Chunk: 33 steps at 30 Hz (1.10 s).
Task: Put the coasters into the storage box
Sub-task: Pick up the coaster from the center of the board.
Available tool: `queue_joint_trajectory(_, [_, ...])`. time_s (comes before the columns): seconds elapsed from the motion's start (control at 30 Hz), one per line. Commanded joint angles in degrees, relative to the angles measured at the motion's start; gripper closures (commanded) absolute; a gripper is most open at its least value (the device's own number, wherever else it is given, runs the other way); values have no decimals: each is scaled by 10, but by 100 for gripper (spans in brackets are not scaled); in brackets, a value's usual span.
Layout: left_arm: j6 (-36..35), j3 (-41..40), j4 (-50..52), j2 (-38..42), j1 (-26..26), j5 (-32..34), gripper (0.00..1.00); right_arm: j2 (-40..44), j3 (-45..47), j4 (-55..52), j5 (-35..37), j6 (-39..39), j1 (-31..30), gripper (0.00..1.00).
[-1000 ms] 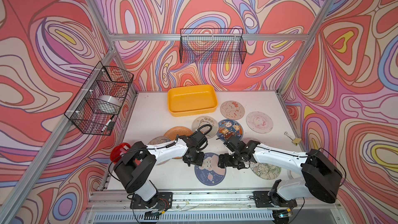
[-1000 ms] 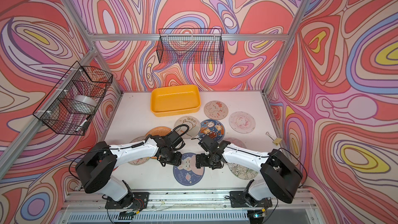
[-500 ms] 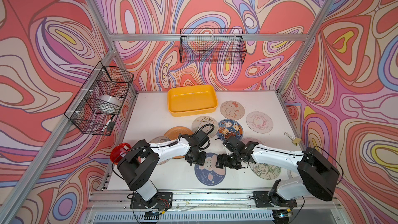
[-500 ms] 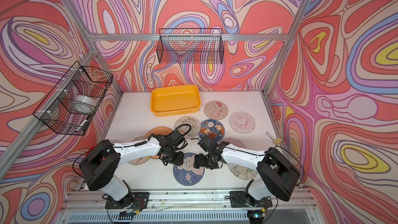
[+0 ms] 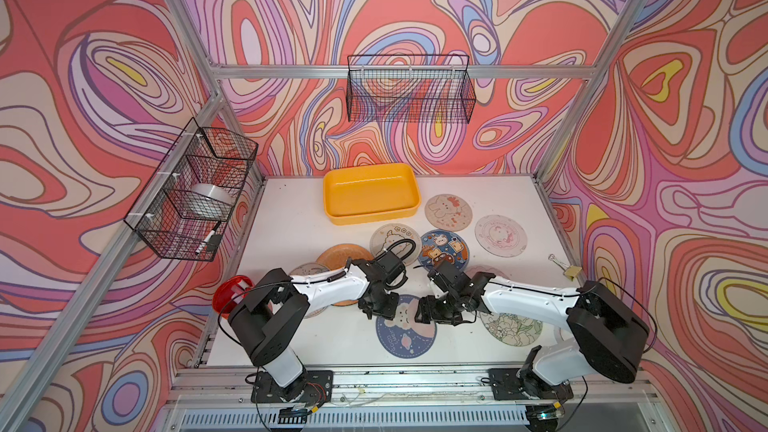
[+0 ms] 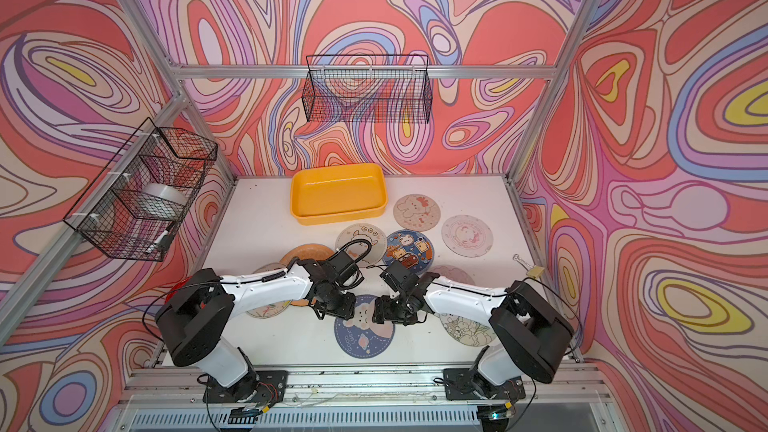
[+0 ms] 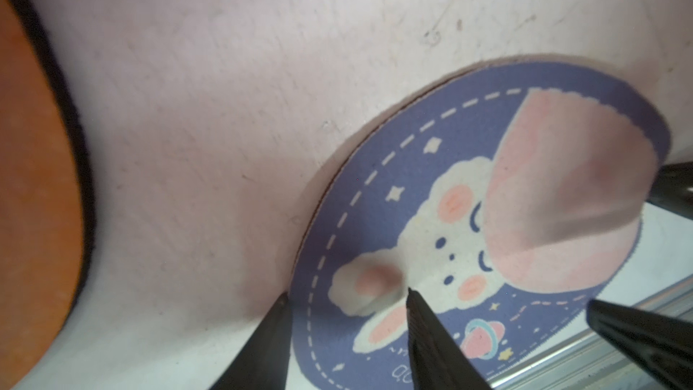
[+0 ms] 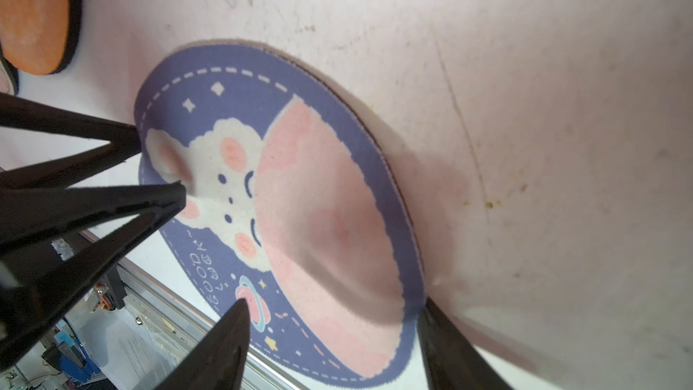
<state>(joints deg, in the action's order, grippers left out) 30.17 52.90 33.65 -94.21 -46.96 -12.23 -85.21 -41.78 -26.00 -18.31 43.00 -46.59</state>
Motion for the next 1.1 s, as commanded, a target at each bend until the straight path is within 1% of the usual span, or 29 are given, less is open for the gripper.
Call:
queue_joint_trajectory(0.0, [-4,6,10,-16,-9,-7,50,-18,10,1,5,3,-4,37])
queue_joint_trajectory(0.13, [-5,8,12,-17,-11,-5,50,-20,9,9,3,3,-4,52])
queue_joint_trajectory(0.33, [-5,13,18,-21,-12,-3,50,-21,2,10,5,1,-4,80])
queue_joint_trajectory(0.47, [-2,16,26,-2,-10,20,44,-8,-8,-9,14,-6,-3,100])
queue_joint_trajectory(0.7, [19,19,20,76,24,55,22,18,-58,-60,23,-28,-3,100])
queue_joint_trajectory(0.73, [22,18,18,90,29,60,18,20,-72,-68,23,-33,-3,100])
queue_joint_trajectory(0.83, [27,11,12,129,44,79,11,18,-116,-93,31,-46,-3,100])
queue_joint_trajectory(0.93, [28,3,18,160,59,105,6,12,-166,-115,39,-59,-3,100])
queue_joint_trajectory(1.07, [35,-18,19,197,86,122,4,-6,-238,-137,58,-76,-3,100])
